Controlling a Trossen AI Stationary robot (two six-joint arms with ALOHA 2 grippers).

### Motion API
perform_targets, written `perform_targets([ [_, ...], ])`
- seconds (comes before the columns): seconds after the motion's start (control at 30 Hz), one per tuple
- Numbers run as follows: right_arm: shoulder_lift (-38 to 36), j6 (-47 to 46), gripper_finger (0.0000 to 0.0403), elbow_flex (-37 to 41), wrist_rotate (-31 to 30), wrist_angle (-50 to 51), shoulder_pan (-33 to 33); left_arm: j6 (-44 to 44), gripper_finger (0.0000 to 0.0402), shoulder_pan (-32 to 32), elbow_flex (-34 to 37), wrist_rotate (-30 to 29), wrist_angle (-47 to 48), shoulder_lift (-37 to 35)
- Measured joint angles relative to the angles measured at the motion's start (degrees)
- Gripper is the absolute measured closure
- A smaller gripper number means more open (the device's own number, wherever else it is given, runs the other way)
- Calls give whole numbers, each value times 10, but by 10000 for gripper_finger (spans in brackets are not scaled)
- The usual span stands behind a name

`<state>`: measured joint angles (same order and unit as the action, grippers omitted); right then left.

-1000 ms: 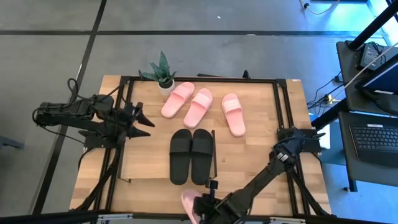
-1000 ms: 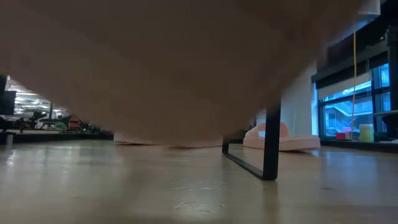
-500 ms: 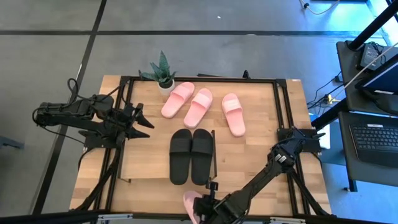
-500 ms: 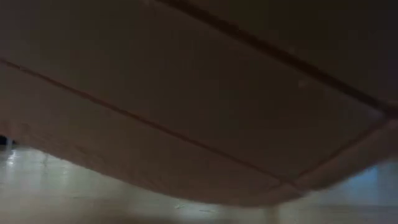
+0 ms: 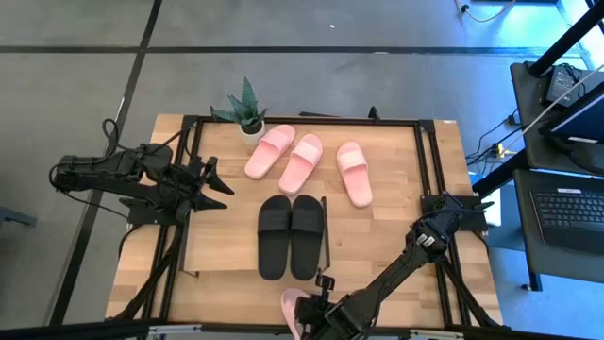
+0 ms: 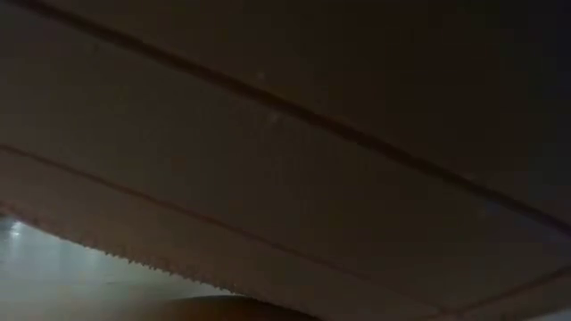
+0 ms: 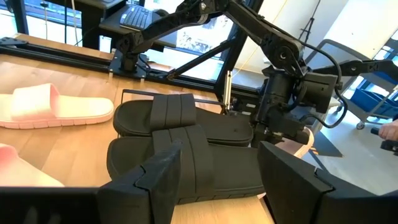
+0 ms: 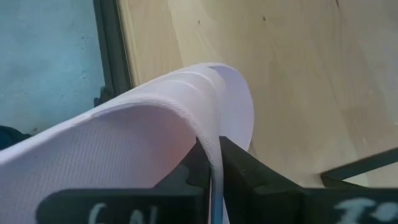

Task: Pick and place slides into the shelf
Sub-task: Put the pink slide under the shelf

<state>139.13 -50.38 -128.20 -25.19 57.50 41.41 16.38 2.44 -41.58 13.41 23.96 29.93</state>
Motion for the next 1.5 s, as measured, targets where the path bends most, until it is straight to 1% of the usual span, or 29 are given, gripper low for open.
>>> perform_targets([
  [0.1, 0, -4, 371, 0, 0, -4, 0, 0, 201, 0, 0, 0, 0, 0],
  [0.17, 0, -4, 362, 0, 0, -8, 0, 0, 201, 0, 0, 0, 0, 0],
  [0.33, 0, -19, 314, 0, 0, -12, 0, 0, 201, 0, 0, 7, -2, 0],
  [0.4, 0, -24, 294, 0, 4, -12, 0, 0, 201, 0, 0, 42, -16, 0],
  [0.47, 0, -24, 279, 0, 17, -11, -1, 0, 201, 5, -3, 92, -33, 0],
  [0.53, 0, -21, 268, 0, 27, -11, -1, 1, 201, 17, -5, 137, -74, 1],
  [0.6, 0, -21, 261, 0, 28, -11, -1, 14, 201, 37, -6, 157, -113, 4],
  [0.67, 0, -21, 258, 0, 29, -12, -1, 29, 201, 60, -6, 159, -141, 10],
  [0.73, 0, -21, 256, 0, 29, -11, -1, 36, 201, 85, -7, 158, -150, 18],
  [0.9, 0, -22, 256, -2, 29, -10, -1, 44, 201, 143, -31, 144, -146, 51],
  [1.0, 0, -23, 256, -11, 30, -8, -1, 44, 201, 164, -53, 130, -140, 68],
  [1.17, 0, -36, 256, -23, 30, -2, 0, 35, 201, 183, -75, 121, -124, 80],
  [1.5, 0, -48, 256, -26, 29, -2, -12, 29, 201, 185, -77, 83, -67, 81],
])
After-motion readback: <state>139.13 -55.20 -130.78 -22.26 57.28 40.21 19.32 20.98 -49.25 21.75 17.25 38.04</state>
